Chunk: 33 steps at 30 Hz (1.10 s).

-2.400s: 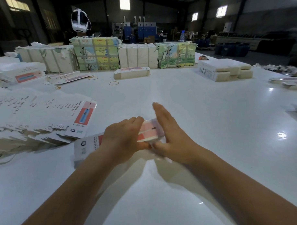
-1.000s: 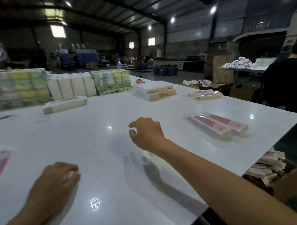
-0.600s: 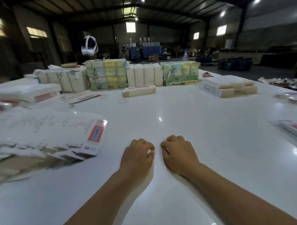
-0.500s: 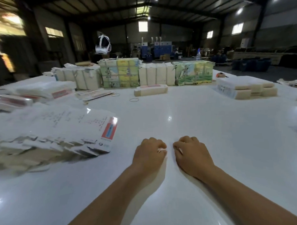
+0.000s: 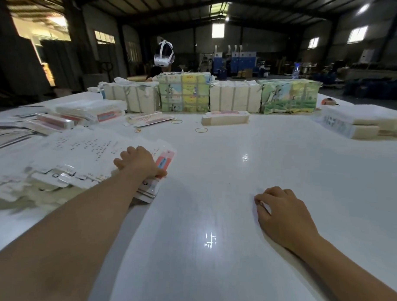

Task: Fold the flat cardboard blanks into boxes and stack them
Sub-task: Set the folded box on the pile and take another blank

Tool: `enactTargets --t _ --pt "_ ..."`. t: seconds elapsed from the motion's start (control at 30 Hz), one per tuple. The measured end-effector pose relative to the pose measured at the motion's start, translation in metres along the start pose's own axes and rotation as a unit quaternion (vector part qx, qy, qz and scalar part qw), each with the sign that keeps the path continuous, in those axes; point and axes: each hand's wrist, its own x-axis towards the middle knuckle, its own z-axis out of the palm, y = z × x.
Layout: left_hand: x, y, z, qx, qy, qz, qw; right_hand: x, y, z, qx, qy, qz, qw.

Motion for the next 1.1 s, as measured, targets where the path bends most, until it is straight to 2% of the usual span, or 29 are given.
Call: enactTargets --t 0.13,0.27,0.47,0.53,0.6,0.63,0.67,0.73,0.77,0.8,0.87,1.0,1.1 --pt "0.010 -0.005 -0.012 -0.098 -0.047 -0.026 0.994 -0.001 0.001 0.000 -0.002 -0.001 0.001 1.000" --pt "0.007 -0.006 -0.019 -0.128 0.021 -0.016 0.991 0.002 -0.002 0.002 -0.004 0.007 0.000 1.000" --pt "-0.027 0.017 -0.052 -0.236 0.085 0.077 0.965 0.003 -0.002 0.006 -0.008 0.000 0.005 1.000" --pt "-0.049 0.026 -0.060 -0.304 0.065 0.116 0.943 0.004 -0.002 0.007 -0.003 -0.001 0.003 1.000" --pt "-0.074 0.033 -0.064 -0.408 -0.017 0.156 0.899 0.005 -0.002 0.003 0.073 0.029 0.025 0.997" --pt "-0.087 0.037 -0.064 -0.443 -0.066 0.175 0.876 0.005 -0.003 -0.001 0.175 0.050 0.057 0.982" --pt "-0.100 0.040 -0.064 -0.450 -0.110 0.195 0.864 0.006 -0.004 -0.008 0.313 0.067 0.098 0.942" --pt "-0.120 0.046 -0.058 -0.410 -0.176 0.233 0.864 0.006 -0.006 -0.023 0.576 0.065 0.184 0.794" --pt "-0.128 0.048 -0.053 -0.381 -0.200 0.249 0.867 0.006 -0.005 -0.028 0.644 0.056 0.210 0.733" --pt "-0.135 0.050 -0.045 -0.357 -0.217 0.265 0.869 0.004 -0.003 -0.031 0.667 0.050 0.225 0.708" --pt "-0.144 0.051 -0.027 -0.316 -0.207 0.295 0.878 0.000 -0.001 -0.031 0.650 0.047 0.244 0.718" --pt "-0.160 0.058 0.011 -0.154 -0.076 0.384 0.907 -0.002 -0.002 -0.026 0.631 0.064 0.227 0.739" --pt "-0.167 0.067 0.026 -0.058 0.011 0.426 0.903 -0.007 -0.008 -0.025 0.605 0.063 0.208 0.766"
